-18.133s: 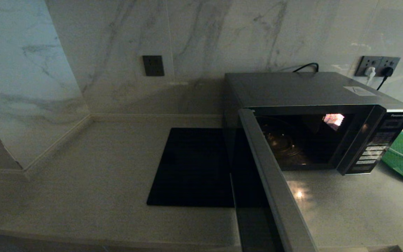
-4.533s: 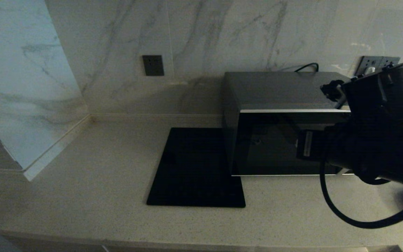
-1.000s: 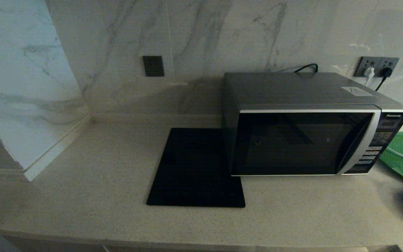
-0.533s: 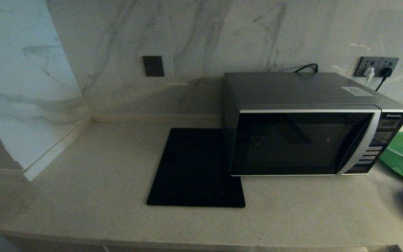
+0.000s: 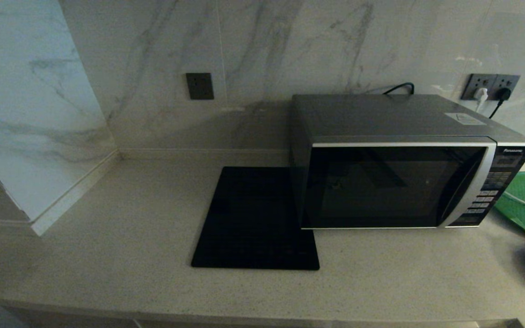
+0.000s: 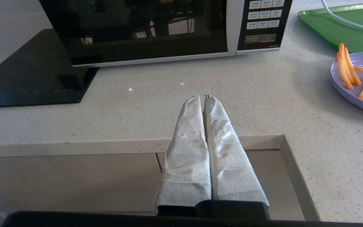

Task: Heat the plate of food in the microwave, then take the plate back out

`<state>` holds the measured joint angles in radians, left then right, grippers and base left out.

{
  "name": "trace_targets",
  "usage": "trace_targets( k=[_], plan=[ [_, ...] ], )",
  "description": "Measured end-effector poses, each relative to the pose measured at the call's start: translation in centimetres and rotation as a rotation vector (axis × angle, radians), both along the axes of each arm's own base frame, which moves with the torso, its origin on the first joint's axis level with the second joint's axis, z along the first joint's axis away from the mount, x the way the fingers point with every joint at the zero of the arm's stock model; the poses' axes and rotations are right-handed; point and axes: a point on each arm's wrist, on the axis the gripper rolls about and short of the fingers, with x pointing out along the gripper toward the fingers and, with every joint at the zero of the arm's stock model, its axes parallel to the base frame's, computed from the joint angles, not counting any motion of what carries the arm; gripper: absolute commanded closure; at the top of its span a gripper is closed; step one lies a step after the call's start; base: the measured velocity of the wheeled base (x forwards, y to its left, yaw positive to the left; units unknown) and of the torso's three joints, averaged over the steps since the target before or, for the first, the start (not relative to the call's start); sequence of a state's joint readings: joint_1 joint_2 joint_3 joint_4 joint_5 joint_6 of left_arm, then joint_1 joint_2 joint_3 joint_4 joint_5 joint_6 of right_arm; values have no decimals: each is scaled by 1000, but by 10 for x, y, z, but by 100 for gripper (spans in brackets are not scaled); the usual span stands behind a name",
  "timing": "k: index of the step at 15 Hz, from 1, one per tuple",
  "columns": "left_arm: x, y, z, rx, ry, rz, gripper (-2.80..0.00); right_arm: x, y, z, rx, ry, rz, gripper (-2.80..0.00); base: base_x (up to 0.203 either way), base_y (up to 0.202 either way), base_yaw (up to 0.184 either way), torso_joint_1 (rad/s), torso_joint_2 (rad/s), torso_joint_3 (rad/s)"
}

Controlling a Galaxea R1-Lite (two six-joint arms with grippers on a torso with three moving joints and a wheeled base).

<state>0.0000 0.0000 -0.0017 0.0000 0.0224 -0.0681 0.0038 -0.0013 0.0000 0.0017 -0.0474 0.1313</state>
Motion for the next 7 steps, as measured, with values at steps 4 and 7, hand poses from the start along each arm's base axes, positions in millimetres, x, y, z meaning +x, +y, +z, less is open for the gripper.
trace_targets(
  k=[4,7],
  plan=[
    [0,0,0,0,0,0,0,0,0,0,1,-2,-1,0,0,0,0,0,0,0],
    [0,0,0,0,0,0,0,0,0,0,1,-2,0,0,0,0,0,0,0,0]
  ],
)
